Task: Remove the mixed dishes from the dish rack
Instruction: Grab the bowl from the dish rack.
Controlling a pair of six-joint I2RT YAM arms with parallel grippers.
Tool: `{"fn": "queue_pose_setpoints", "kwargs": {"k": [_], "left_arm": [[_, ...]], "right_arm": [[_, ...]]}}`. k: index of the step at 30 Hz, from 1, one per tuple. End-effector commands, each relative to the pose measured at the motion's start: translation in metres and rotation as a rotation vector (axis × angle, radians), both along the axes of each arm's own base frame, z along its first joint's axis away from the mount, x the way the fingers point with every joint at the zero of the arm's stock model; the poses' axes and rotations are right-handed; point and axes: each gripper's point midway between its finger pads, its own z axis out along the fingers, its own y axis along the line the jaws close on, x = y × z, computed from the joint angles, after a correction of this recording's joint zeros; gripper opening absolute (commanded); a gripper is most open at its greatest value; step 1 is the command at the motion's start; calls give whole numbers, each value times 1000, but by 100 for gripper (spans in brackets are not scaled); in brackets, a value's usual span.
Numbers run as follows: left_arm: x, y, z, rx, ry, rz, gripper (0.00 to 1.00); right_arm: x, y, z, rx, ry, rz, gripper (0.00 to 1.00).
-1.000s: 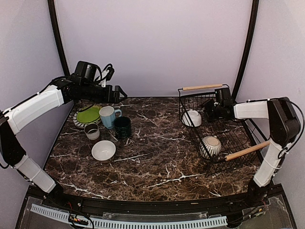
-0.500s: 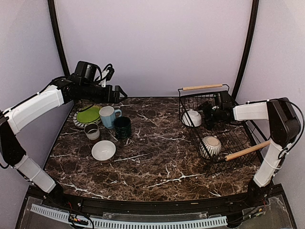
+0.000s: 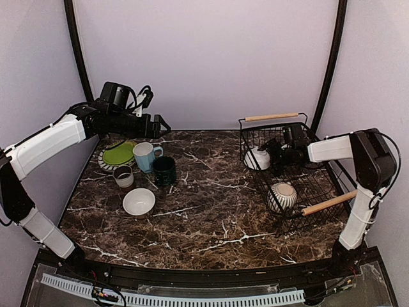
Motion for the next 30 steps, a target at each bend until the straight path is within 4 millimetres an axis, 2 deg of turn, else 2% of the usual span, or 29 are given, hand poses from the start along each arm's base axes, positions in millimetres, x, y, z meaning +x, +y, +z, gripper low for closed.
{"fn": "queue_pose_setpoints", "kwargs": {"k": [1, 7, 13, 23, 26, 30], "left_arm": [[-5, 0, 10, -18, -16, -10, 91], [-4, 1, 9, -15, -15, -9, 91], [-5, 1, 11, -19, -20, -9, 91], [-5, 0, 10, -20, -14, -14, 91], [-6, -3, 9, -28, -4, -26, 91], [-7, -8, 6, -44, 15, -45, 91]], "right_arm": [[12, 7, -5, 16, -23, 2, 89], [9, 5, 1, 29, -50, -20, 69], [4, -4, 19, 0, -92, -32, 59], [-5, -16, 78, -80, -255, 9, 47], [-15, -30, 92, -131, -311, 19, 41], [-28, -48, 118, -170, -418, 34, 38]]}}
